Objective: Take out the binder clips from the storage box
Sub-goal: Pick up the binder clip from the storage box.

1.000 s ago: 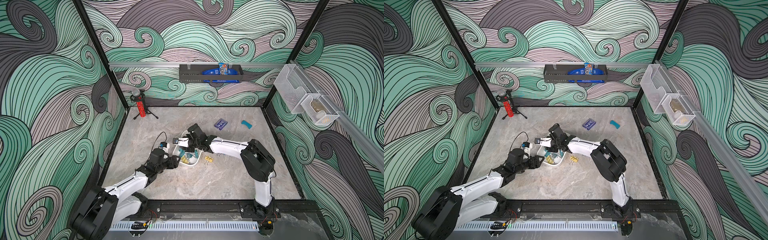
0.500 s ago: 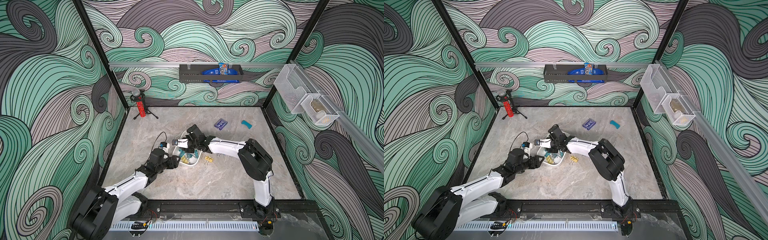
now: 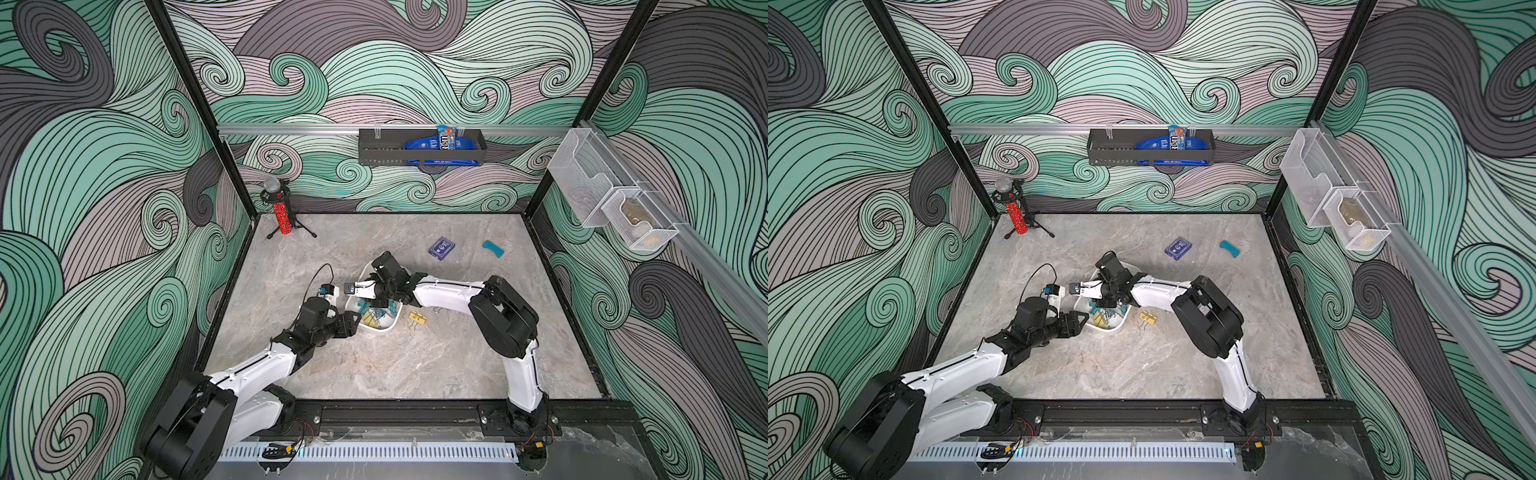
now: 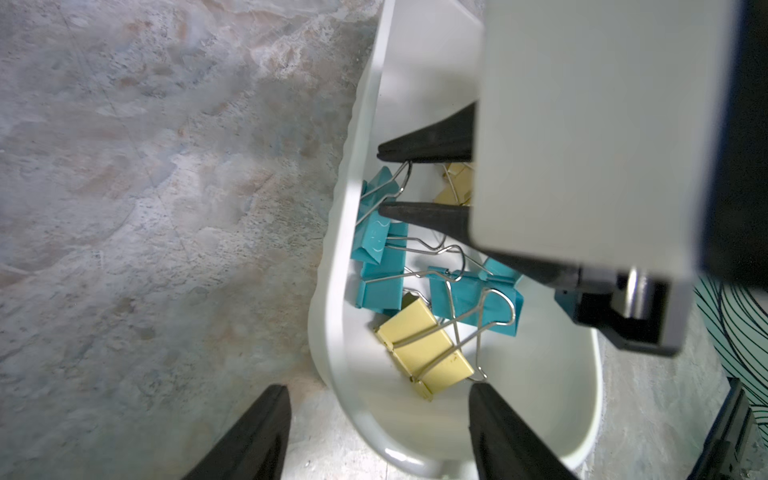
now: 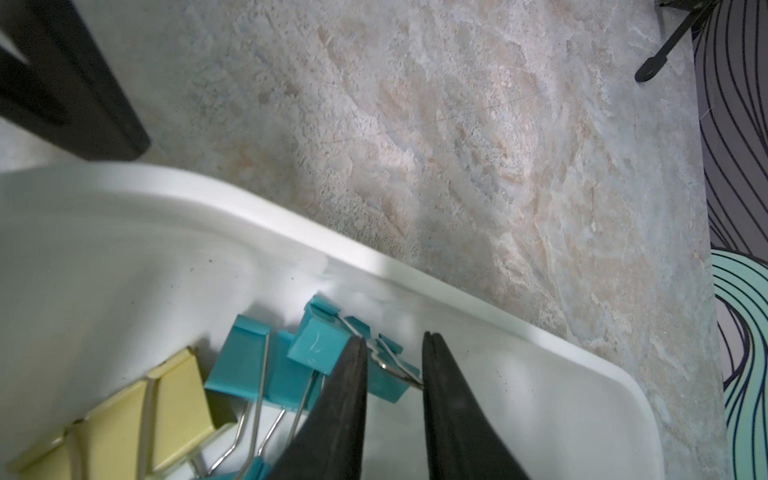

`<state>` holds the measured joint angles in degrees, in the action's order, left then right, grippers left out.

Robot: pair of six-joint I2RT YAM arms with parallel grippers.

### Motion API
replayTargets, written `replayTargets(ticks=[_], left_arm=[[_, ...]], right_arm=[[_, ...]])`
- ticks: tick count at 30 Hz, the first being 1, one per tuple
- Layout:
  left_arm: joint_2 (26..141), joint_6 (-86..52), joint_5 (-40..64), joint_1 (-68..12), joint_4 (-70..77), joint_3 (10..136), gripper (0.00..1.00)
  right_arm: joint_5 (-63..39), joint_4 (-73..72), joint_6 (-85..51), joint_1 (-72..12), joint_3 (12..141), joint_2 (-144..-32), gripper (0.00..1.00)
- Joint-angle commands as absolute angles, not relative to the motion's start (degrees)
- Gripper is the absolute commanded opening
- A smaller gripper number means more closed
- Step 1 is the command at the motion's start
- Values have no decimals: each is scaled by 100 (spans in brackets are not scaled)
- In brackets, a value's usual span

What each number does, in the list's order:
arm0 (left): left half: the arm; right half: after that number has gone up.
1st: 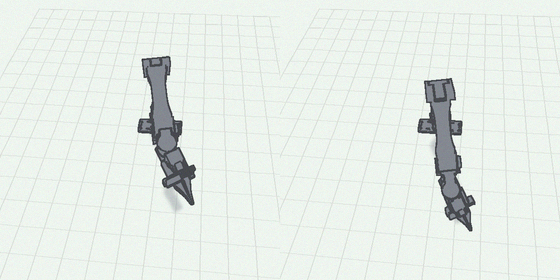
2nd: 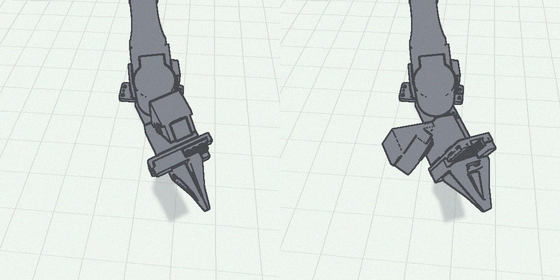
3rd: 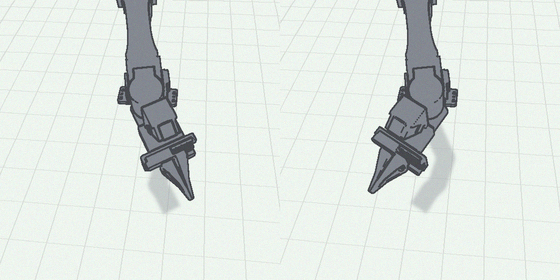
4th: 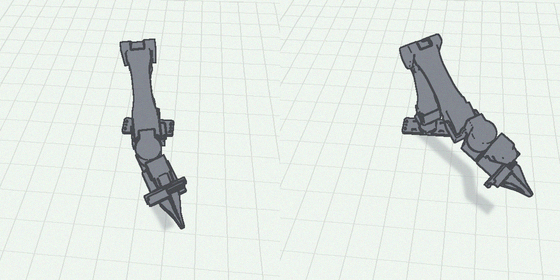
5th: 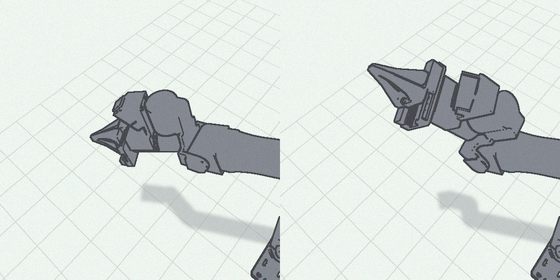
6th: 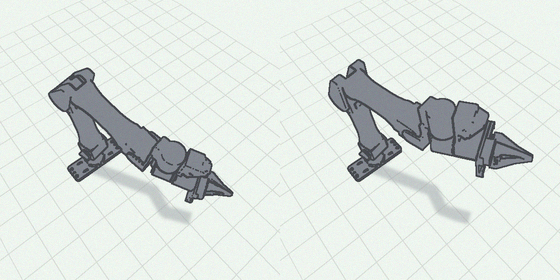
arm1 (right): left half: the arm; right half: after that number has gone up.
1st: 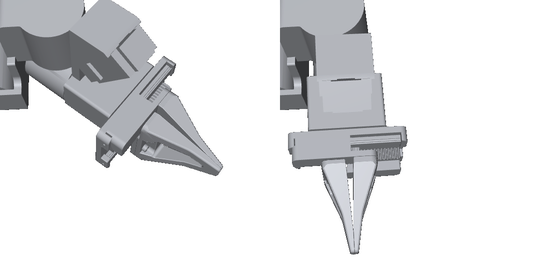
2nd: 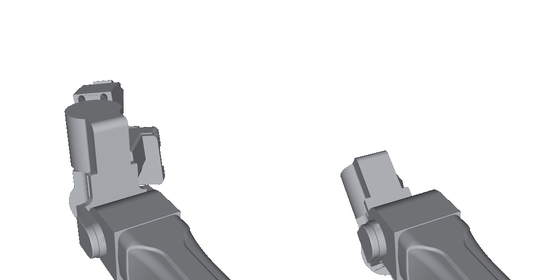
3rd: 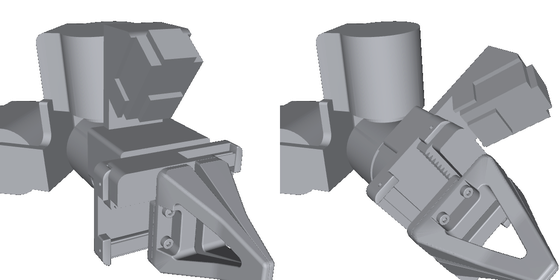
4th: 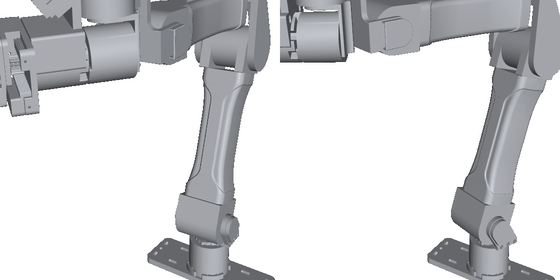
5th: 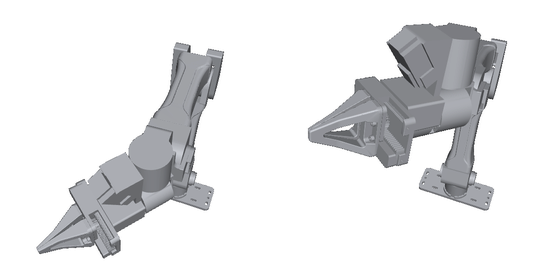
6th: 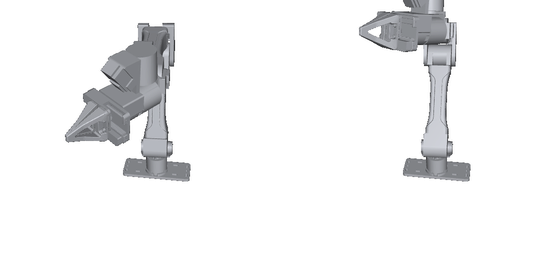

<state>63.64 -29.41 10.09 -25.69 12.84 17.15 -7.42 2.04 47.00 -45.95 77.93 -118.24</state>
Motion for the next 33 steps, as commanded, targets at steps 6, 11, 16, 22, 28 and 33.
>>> replayTargets(ticks=[6,11,16,22,28,33], left_arm=[[6381,-2981,1059,-2594,1344,1803,71],[6338,-2979,1053,-2597,1327,1793,71],[6298,-2993,1042,-2596,1310,1775,71],[6223,-2962,995,-2601,1235,1784,71],[6238,-2910,969,-2594,1155,1818,71],[6208,-2865,932,-2594,1064,1872,71]], right_arm=[[-725,247,4727,-4614,7844,-11716,14],[-721,239,4712,-4614,7775,-11557,9],[-657,238,4663,-4614,7663,-11288,6],[-438,224,4515,-4614,7533,-10866,6],[-226,202,4310,-4619,7409,-10490,4],[448,-15,3858,-4588,7083,-10076,3]])
